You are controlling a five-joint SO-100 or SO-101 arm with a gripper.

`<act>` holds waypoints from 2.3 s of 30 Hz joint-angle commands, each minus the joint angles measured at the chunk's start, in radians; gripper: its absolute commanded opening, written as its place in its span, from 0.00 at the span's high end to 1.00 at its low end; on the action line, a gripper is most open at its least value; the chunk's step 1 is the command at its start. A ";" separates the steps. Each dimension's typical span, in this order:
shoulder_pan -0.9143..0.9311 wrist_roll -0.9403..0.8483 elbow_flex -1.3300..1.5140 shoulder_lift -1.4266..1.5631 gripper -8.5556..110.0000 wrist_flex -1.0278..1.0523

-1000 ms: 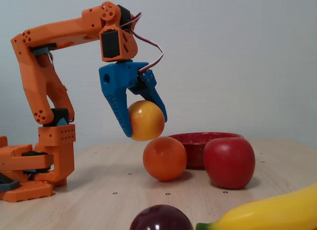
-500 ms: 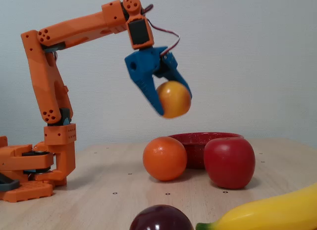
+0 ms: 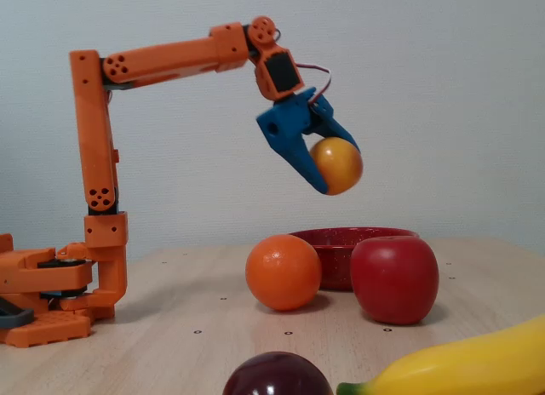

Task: Put peach in the red bowl.

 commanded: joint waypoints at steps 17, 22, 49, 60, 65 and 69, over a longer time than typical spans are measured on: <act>-0.167 0.032 -0.230 -0.229 0.93 -0.163; -0.178 0.032 -0.287 -0.308 0.93 -0.170; -0.178 -0.137 -0.393 -0.578 0.92 -0.153; -0.163 -0.144 -0.423 -0.560 0.63 -0.166; -0.158 -0.144 -0.459 -0.522 0.61 -0.110; -0.147 -0.146 -0.489 -0.486 0.61 -0.077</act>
